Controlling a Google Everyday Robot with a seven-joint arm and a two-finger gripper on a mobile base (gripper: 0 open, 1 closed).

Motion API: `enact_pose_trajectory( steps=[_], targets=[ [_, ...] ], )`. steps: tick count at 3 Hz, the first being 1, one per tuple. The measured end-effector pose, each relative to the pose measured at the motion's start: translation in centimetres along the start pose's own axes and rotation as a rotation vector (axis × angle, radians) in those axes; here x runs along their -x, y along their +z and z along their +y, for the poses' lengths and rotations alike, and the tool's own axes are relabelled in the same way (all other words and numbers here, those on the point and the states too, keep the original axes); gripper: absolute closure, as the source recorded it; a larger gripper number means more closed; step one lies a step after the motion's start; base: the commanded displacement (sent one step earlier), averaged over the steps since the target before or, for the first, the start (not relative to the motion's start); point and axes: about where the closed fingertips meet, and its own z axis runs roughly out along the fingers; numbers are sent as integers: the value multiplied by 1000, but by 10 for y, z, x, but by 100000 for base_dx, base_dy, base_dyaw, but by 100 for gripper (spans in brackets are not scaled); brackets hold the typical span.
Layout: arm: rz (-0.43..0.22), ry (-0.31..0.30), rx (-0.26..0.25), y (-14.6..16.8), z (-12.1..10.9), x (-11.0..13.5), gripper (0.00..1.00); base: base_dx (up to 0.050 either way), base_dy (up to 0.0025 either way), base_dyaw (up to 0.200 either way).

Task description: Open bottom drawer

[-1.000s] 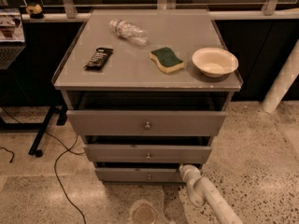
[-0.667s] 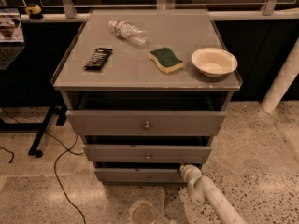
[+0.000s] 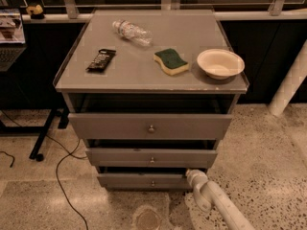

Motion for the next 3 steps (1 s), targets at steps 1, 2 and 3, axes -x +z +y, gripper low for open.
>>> enact_pose_trajectory(
  steps=[1, 2, 3],
  targets=[
    [46, 25, -30, -7, -14, -7, 100, 0, 0, 0],
    [46, 25, -30, -9, -12, -4, 100, 0, 0, 0],
    [79, 46, -24, -17, -18, -14, 100, 0, 0, 0]
  ],
)
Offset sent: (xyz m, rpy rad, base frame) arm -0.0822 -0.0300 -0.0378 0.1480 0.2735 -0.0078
